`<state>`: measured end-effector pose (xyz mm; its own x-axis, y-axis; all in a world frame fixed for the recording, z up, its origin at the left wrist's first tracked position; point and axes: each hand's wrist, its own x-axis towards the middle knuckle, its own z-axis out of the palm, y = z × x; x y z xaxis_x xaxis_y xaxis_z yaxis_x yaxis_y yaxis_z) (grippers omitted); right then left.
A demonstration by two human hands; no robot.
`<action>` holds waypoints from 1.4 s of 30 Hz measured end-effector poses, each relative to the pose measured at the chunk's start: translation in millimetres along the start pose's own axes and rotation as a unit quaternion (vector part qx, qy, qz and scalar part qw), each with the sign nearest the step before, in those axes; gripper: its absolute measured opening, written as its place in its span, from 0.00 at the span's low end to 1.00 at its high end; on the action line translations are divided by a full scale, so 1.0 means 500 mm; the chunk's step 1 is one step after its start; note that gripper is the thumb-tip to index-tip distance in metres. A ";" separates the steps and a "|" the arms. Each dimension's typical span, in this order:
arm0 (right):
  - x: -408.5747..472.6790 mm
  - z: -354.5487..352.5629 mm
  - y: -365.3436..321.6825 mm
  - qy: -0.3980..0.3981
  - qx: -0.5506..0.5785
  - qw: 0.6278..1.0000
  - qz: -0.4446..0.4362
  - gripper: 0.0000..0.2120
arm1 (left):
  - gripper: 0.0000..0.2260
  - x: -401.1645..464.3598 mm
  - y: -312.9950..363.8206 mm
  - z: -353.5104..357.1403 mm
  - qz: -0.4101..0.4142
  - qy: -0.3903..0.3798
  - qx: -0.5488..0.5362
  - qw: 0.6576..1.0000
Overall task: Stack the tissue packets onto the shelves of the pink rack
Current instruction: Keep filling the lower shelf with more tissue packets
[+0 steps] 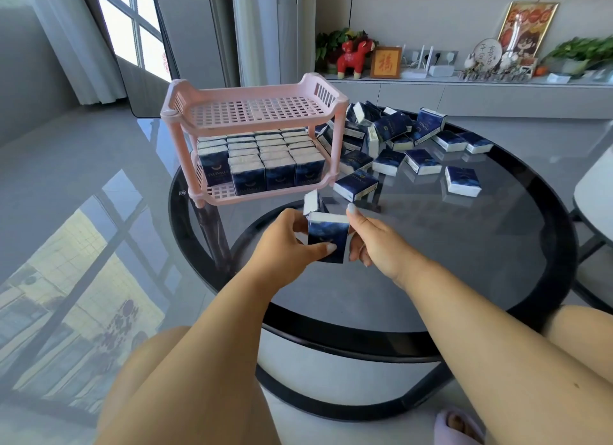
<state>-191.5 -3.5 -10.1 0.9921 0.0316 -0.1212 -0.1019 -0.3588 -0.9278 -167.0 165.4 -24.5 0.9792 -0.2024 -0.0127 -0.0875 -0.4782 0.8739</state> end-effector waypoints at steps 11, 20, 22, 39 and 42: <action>0.019 0.012 0.004 0.002 0.014 0.993 -0.114 0.19 | 0.24 0.006 0.001 -0.020 0.015 0.006 -0.084 0.996; 0.047 0.016 -0.050 -0.062 -0.282 0.938 -0.189 0.32 | 0.27 -0.009 -0.008 -0.036 0.031 0.004 -0.017 0.999; 0.056 0.016 -0.065 -0.083 -0.306 0.928 -0.193 0.31 | 0.27 -0.010 -0.011 -0.037 0.034 0.001 -0.002 0.999; 0.177 0.135 -0.204 -0.033 -0.249 0.924 -0.288 0.27 | 0.25 0.064 -0.106 -0.206 -0.041 0.261 -0.167 0.950; 0.207 0.165 -0.212 -0.022 -0.228 0.924 -0.307 0.23 | 0.34 0.073 -0.112 -0.214 -0.024 0.191 -0.216 0.957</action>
<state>-84.1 114.7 46.4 0.8473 0.3944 0.3556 0.5310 -0.6162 -0.5817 -106.8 276.5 -21.9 0.9829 0.1776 0.0487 -0.0378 -0.0648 0.9972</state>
